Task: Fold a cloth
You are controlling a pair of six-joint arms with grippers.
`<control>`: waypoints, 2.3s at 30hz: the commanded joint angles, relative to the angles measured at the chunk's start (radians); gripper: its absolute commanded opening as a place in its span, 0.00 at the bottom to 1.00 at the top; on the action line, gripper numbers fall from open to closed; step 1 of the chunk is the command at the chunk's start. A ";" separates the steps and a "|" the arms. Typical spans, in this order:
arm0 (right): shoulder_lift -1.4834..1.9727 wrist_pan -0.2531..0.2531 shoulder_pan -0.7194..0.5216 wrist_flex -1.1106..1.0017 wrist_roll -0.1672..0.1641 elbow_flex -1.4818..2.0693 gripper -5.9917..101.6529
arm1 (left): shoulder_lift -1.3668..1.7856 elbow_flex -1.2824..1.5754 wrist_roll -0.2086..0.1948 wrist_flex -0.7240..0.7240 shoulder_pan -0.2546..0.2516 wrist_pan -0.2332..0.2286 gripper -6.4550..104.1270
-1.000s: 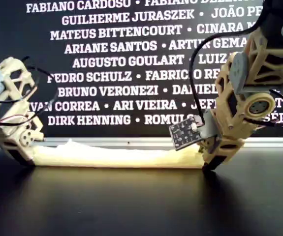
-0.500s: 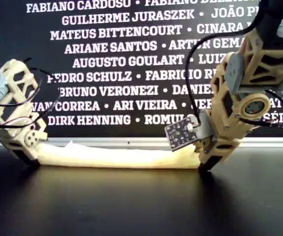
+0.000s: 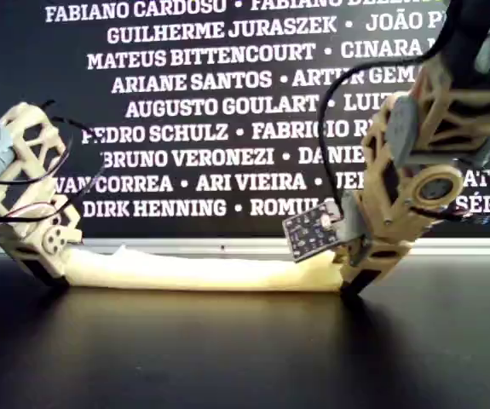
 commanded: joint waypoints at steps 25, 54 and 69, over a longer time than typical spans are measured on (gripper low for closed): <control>0.031 -0.012 -0.005 -0.031 0.011 -0.081 0.05 | 0.018 -0.032 -0.011 0.014 0.002 0.005 0.08; 0.431 -0.012 -0.006 -0.026 -0.006 0.511 0.05 | 0.506 0.612 0.005 0.032 -0.063 0.008 0.08; 0.709 -0.003 0.003 -0.026 -0.006 0.795 0.05 | 0.798 0.844 0.005 0.032 -0.107 0.008 0.08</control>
